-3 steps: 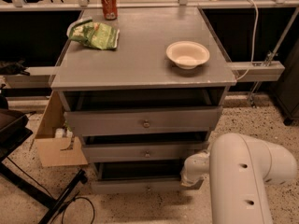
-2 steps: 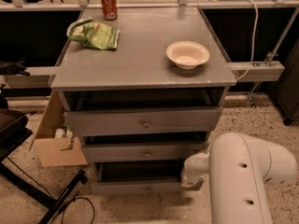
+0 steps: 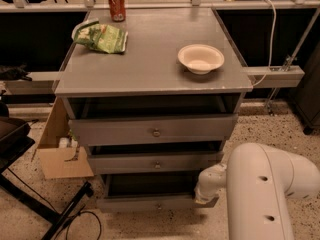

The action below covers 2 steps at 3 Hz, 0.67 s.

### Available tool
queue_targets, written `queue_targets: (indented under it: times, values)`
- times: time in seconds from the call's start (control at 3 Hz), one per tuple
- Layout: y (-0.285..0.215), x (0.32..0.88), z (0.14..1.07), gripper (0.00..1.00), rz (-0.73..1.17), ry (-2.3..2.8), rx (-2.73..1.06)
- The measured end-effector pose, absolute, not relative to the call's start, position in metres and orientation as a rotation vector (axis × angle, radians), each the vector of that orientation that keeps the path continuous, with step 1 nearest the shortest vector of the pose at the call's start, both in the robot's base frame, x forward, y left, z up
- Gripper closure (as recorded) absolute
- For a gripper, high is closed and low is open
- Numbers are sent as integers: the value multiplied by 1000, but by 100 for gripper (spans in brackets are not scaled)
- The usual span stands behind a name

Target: Open bottom drawer

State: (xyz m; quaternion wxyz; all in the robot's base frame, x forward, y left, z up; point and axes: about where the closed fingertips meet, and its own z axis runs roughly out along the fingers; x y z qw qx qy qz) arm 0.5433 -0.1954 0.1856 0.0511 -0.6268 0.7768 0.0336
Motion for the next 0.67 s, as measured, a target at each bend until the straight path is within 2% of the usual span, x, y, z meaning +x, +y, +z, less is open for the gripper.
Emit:
queue_targets:
  times: [0.67]
  values:
    - [-192, 544, 192, 100, 102, 2364, -1908]
